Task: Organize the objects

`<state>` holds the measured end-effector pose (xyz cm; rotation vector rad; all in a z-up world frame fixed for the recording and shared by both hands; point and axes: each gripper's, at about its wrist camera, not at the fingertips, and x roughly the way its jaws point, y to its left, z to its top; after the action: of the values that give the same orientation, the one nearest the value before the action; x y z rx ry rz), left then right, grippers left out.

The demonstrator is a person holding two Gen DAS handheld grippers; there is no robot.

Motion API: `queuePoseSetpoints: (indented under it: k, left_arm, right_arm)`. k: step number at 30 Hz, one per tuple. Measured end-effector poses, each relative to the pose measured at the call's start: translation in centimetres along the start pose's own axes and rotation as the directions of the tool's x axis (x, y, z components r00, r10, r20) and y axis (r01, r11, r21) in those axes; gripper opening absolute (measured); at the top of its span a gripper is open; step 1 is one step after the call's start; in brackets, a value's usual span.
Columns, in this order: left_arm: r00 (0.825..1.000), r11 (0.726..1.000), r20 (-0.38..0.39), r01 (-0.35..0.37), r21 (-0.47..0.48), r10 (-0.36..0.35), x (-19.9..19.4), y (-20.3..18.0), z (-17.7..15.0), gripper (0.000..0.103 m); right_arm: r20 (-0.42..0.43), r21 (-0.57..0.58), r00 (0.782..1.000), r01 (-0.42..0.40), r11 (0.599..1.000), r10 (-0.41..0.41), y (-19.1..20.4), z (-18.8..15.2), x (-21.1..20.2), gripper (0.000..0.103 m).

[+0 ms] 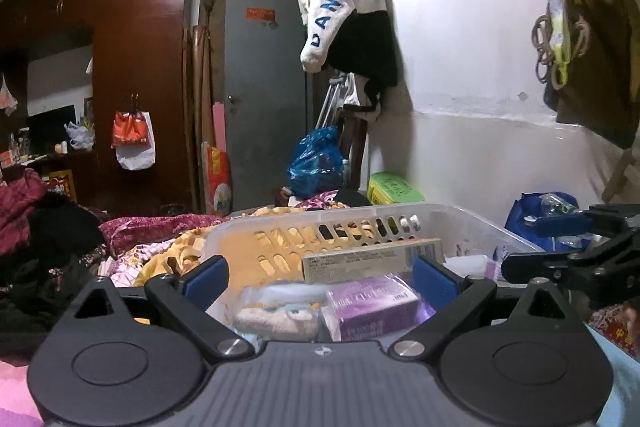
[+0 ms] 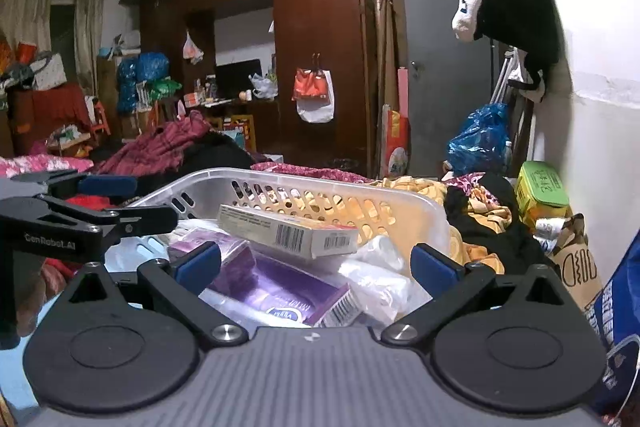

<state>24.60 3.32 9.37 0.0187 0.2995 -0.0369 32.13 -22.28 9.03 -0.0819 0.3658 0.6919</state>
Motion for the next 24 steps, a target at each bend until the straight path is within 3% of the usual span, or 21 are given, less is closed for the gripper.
queuePoseSetpoints:
  k: [2, 4, 6, 8, 12, 16, 19, 24]
  left_arm:
    - [1.0, 1.0, 0.008, 0.001, 0.015, -0.001, -1.1, -0.3, -0.2, 0.1]
    - [1.0, 1.0, 0.003, -0.013, 0.02, 0.013, -2.4, -0.6, -0.6, 0.1]
    - [1.0, 1.0, 0.002, -0.015, 0.026, 0.015, -3.9, -1.1, -1.0, 0.1]
    - [1.0, 0.999, 0.0, -0.021, 0.029, 0.021, -5.6, -1.8, -1.4, 0.1]
    - [0.999, 0.999, 0.036, -0.016, 0.049, 0.014, -9.7, -3.5, -2.9, 0.1]
    - [0.997, 0.999, 0.068, 0.023, 0.031, -0.025, -12.9, -5.0, -4.7, 0.1]
    - [0.996, 0.999, 0.073, 0.042, 0.017, -0.043, -14.0, -5.7, -5.5, 0.1]
    - [0.999, 1.0, 0.044, 0.02, 0.016, -0.02, -13.2, -6.0, -4.8, 0.1]
  right_arm:
    - [-0.019, 0.006, 0.996, 0.086, 0.996, -0.086, 0.5, -0.3, -0.3, 0.103]
    - [-0.029, -0.008, 0.978, 0.207, 0.978, -0.207, 1.5, -0.8, -0.8, 0.103]
    - [-0.006, -0.031, 0.968, 0.25, 0.968, -0.25, 2.2, -1.5, -1.7, 0.103]
    - [-0.03, -0.025, 0.969, 0.243, 0.97, -0.243, 2.6, -2.0, -2.7, 0.103]
    - [-0.046, 0.024, 0.989, 0.14, 0.99, -0.139, 3.1, -3.1, -6.0, 0.103]
    - [-0.001, 0.11, 0.999, 0.039, 0.993, -0.039, 3.3, -4.9, -8.8, 0.103]
    - [0.031, 0.144, 0.999, 0.035, 0.989, -0.04, 3.8, -6.6, -10.2, 0.103]
    - [0.052, 0.088, 0.993, 0.1, 0.991, -0.105, 4.1, -6.3, -10.2, 0.103]
